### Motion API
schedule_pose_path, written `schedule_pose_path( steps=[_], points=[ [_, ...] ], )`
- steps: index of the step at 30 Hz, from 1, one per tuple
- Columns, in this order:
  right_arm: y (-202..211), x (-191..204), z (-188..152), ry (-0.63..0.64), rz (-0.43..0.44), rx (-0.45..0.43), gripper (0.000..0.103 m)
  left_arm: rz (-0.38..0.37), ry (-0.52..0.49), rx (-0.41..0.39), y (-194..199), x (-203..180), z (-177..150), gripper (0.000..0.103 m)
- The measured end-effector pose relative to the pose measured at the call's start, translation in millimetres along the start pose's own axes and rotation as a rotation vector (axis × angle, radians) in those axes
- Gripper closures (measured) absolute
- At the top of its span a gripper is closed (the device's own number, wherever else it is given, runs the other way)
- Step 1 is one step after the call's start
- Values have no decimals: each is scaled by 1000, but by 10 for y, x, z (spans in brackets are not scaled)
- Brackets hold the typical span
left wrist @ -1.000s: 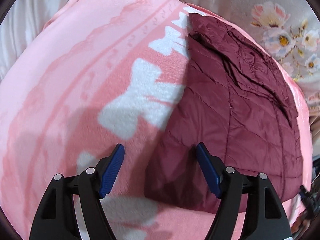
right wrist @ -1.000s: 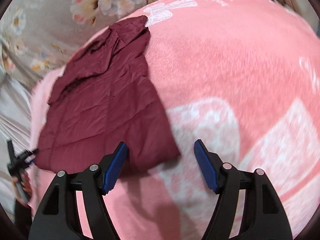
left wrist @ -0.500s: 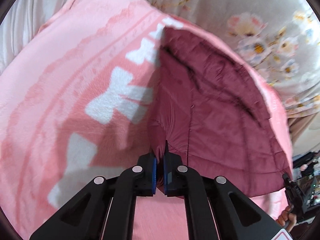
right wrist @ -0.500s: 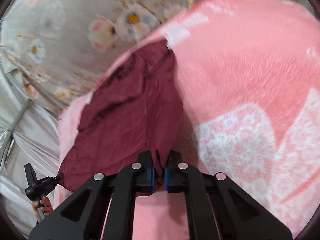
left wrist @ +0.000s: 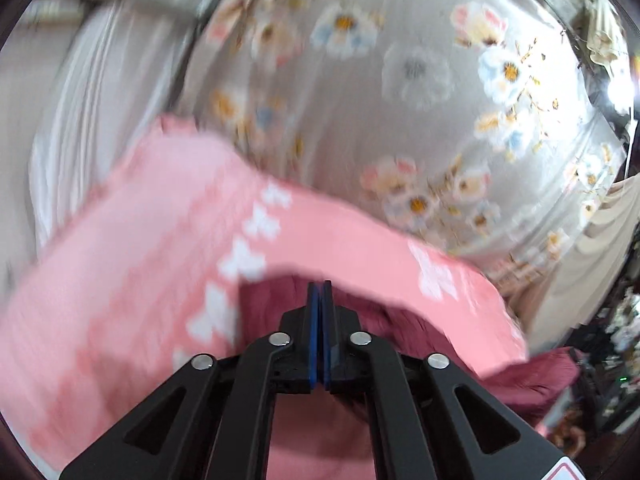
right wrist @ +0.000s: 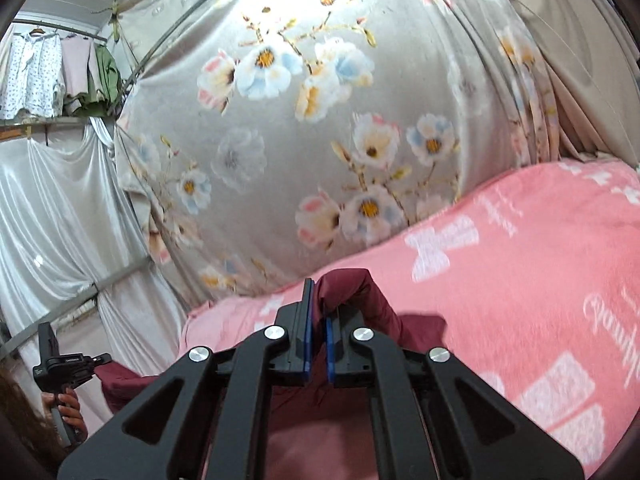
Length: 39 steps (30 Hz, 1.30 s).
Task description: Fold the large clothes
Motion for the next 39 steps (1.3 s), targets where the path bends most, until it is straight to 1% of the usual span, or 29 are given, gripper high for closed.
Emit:
schedule_pose_path(
  steps=[1, 2, 3, 4, 5, 6, 7, 8, 10, 12, 15, 17, 19, 22, 23, 25, 26, 28, 29, 30, 31, 32, 33, 34, 35, 36, 37, 39],
  points=[
    [-135, -18, 72, -7, -10, -1, 99, 38, -23, -25, -71, -13, 137, 103],
    [-365, -68, 143, -19, -30, 1, 99, 63, -40, -40, -120, 0, 227, 103],
    [-547, -121, 163, -37, -42, 17, 99, 108, -61, -44, -315, 12, 357, 103],
    [-746, -171, 184, -63, -54, 41, 99, 118, -69, -31, -449, 23, 429, 103],
    [-950, -240, 183, -98, -61, 66, 99, 129, -79, -3, -671, 38, 504, 103],
    [-1195, -325, 155, -134, -73, 98, 99, 186, -103, 45, -971, 49, 531, 103],
    [-1370, -367, 100, -130, -110, 115, 99, 232, -121, 81, -1161, 53, 521, 103],
    [-1524, -377, 30, -101, -161, 130, 99, 222, -121, 132, -1352, 36, 462, 103],
    [-1620, -342, -67, -76, -168, 148, 99, 149, -106, 177, -1451, 6, 333, 103],
    [-1638, -268, -131, -25, -186, 153, 99, 138, -127, 200, -1426, -41, 214, 103],
    [-1631, -176, -112, 34, -206, 151, 99, 99, -140, 258, -1347, -57, 9, 103],
    [-1664, -165, -56, 29, -211, 159, 99, 74, -143, 293, -1299, -75, -128, 103],
    [-1817, -142, 31, 27, -230, 172, 99, 43, -138, 323, -1236, -107, -263, 103],
    [-2234, -246, 146, -24, -309, 217, 100, 17, -143, 327, -1129, -156, -389, 102],
    [-2398, -333, 162, -52, -351, 230, 99, 13, -143, 324, -1099, -167, -405, 102],
    [-2665, -499, 129, -83, -425, 263, 99, -25, -144, 320, -1002, -199, -448, 102],
    [-2780, -584, 91, -102, -455, 281, 99, -61, -156, 325, -943, -245, -486, 100],
    [-2899, -667, 17, -137, -463, 309, 99, -127, -197, 338, -839, -333, -578, 93],
    [-2940, -677, -12, -141, -463, 317, 99, -164, -222, 343, -767, -395, -674, 80],
    [-2973, -665, -45, -129, -467, 323, 99, -191, -239, 357, -730, -460, -769, 65],
    [-2992, -640, -62, -113, -473, 325, 99, -222, -270, 388, -708, -523, -893, 62],
    [-3008, -617, -87, -94, -480, 327, 99, -248, -312, 420, -693, -605, -1025, 61],
    [-3011, -595, -82, -83, -482, 329, 99, -291, -354, 461, -682, -717, -1206, 61],
    [-3010, -579, -88, -75, -483, 329, 99, -322, -355, 488, -681, -771, -1326, 61],
    [-2998, -561, -82, -69, -484, 327, 99, -370, -339, 526, -693, -834, -1450, 61],
    [-2988, -540, -81, -59, -485, 325, 99, -449, -291, 584, -724, -909, -1598, 60],
    [-2974, -518, -78, -50, -486, 322, 99, -505, -239, 636, -754, -968, -1714, 60],
    [-2941, -479, -72, -32, -490, 316, 99, -575, -131, 713, -817, -1049, -1919, 60]
  ],
)
Point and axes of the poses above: each gripper's, at about its wrist camera, not at the fingertips, and y roughly against the way its jaws point, x to its left, z to its top, the point moved 3 cm from there along -y, roughly the way its jaws point, and after that the axes turned 10 degrees about -y, right-handed, at the moved point
